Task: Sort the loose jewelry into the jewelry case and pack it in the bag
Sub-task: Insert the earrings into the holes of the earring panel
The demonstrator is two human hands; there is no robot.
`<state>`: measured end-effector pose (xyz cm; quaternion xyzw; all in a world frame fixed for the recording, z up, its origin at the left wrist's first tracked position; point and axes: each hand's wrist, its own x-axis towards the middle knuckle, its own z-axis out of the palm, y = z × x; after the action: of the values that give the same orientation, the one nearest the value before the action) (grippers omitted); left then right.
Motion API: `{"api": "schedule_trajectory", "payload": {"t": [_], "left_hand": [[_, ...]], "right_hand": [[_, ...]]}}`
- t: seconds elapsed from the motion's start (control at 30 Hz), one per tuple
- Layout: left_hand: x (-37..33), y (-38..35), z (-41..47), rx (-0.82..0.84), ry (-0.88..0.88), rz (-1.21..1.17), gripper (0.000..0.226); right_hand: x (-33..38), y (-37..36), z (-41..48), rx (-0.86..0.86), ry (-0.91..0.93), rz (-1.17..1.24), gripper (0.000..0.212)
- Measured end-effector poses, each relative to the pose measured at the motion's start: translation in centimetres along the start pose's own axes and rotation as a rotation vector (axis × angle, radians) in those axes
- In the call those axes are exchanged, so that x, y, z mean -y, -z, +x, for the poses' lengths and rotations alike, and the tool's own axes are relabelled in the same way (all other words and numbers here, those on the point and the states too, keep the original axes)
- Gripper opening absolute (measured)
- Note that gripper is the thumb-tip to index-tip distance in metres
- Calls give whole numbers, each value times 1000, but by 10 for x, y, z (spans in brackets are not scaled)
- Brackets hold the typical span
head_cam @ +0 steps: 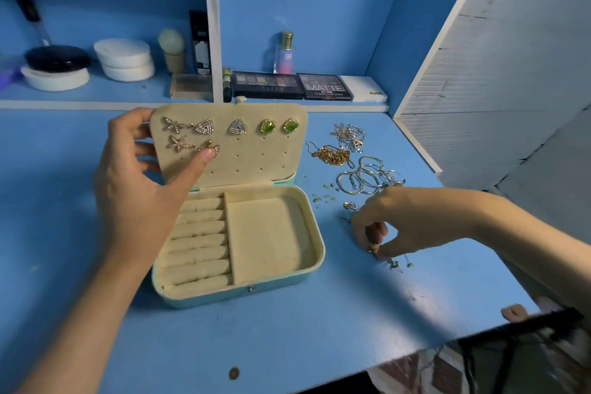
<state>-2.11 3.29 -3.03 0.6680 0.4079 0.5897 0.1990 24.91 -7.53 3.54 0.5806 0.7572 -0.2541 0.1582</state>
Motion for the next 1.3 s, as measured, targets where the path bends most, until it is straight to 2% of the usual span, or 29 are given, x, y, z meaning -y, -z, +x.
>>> {"api": "schedule_trajectory", "payload": {"t": [0.33, 0.57, 0.63, 0.8, 1.07, 1.2, 1.3], "left_hand": [[-1, 2, -1, 9, 7, 14, 49], [0, 2, -1, 6, -6, -7, 49], [1, 1, -1, 9, -5, -4, 48], [1, 2, -1, 8, 2, 10, 49], [1, 1, -3, 4, 24, 35, 57], [0, 1, -3, 0, 17, 26, 52], [-2, 1, -3, -3, 18, 16, 46]], "right_hand": [[7, 0, 9, -41, 15, -52, 6], [19, 6, 12, -32, -8, -15, 20], [20, 9, 13, -62, 3, 17, 17], [24, 22, 15, -296, 138, 196, 21], [60, 16, 40, -633, 247, 635, 10], [76, -3, 66, -938, 216, 625, 9], [87, -15, 82, -1083, 208, 648, 15]]}}
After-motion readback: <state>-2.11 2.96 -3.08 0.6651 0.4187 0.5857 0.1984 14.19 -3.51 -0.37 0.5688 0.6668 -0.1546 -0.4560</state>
